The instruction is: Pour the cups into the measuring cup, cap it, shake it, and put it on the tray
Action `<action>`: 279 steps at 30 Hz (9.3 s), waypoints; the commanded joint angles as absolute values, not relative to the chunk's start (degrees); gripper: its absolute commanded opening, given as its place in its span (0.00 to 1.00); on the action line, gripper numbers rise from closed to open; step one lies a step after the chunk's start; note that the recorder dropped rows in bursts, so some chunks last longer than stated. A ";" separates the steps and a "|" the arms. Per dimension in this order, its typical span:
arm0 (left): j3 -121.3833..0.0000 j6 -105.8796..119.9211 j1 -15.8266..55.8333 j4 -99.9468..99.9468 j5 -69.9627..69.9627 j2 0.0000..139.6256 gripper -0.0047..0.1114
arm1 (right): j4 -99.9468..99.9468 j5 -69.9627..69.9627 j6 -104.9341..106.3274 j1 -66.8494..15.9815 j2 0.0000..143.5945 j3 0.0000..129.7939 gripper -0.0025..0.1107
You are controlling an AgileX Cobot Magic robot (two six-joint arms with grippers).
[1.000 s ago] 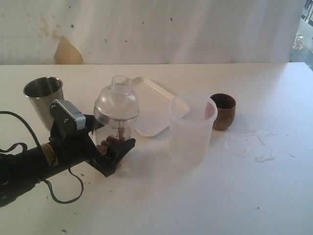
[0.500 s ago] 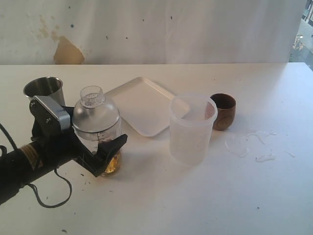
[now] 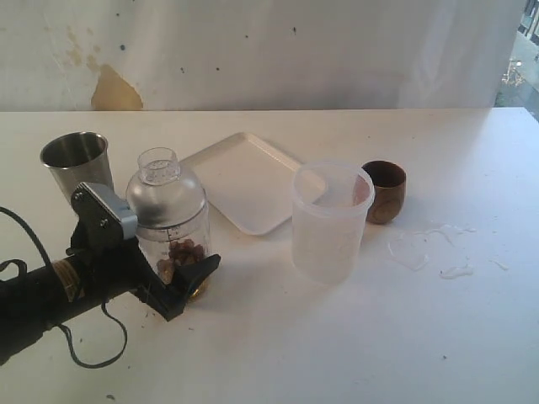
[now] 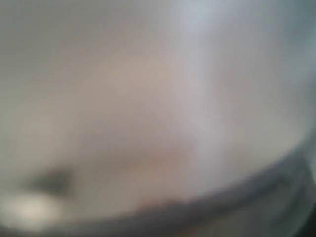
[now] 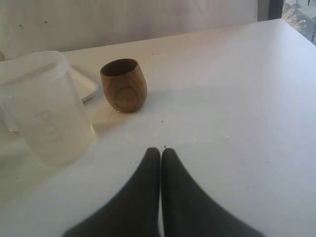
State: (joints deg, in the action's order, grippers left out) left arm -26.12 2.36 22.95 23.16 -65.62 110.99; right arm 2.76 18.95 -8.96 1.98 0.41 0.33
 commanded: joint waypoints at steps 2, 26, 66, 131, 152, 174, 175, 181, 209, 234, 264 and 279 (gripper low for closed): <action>-29.42 -2.01 22.95 22.95 -65.70 112.15 0.94 | 2.79 18.39 -9.25 1.76 0.14 0.00 0.02; -45.17 -6.54 24.64 31.47 -32.30 97.30 0.04 | 2.79 18.39 -9.25 1.76 0.14 0.00 0.02; -82.15 21.38 51.06 99.14 37.60 106.72 0.04 | 2.79 18.39 -10.28 1.76 0.14 0.00 0.02; -81.80 22.01 52.08 97.88 38.24 106.72 0.04 | 2.79 18.39 -10.28 1.76 0.14 0.00 0.02; -80.94 27.94 52.08 66.13 35.77 107.05 0.04 | 2.79 18.39 -10.28 1.76 0.14 0.00 0.02; -79.95 26.82 51.95 78.76 37.36 107.35 0.04 | 2.79 18.39 -11.43 1.76 0.14 0.00 0.02; -79.95 26.82 51.95 78.46 36.88 107.44 0.04 | 2.79 18.39 -11.43 1.76 0.14 0.00 0.02; -79.95 26.82 51.95 78.30 31.59 107.44 0.04 | 2.79 18.39 -11.43 1.76 0.14 0.00 0.02; -71.38 -41.24 33.90 61.17 -8.76 97.27 0.04 | 2.79 18.39 -11.43 1.76 0.14 0.00 0.02; -48.64 -18.32 18.93 27.86 -60.74 107.12 0.04 | 2.79 18.39 -11.43 1.76 0.14 0.00 0.02; -71.67 -27.54 20.75 35.58 -56.69 126.92 0.94 | 2.79 18.39 -11.43 1.76 0.14 0.00 0.02; -71.55 -41.28 20.75 50.75 -37.22 106.97 0.64 | 2.79 18.39 -11.43 1.76 0.14 0.00 0.02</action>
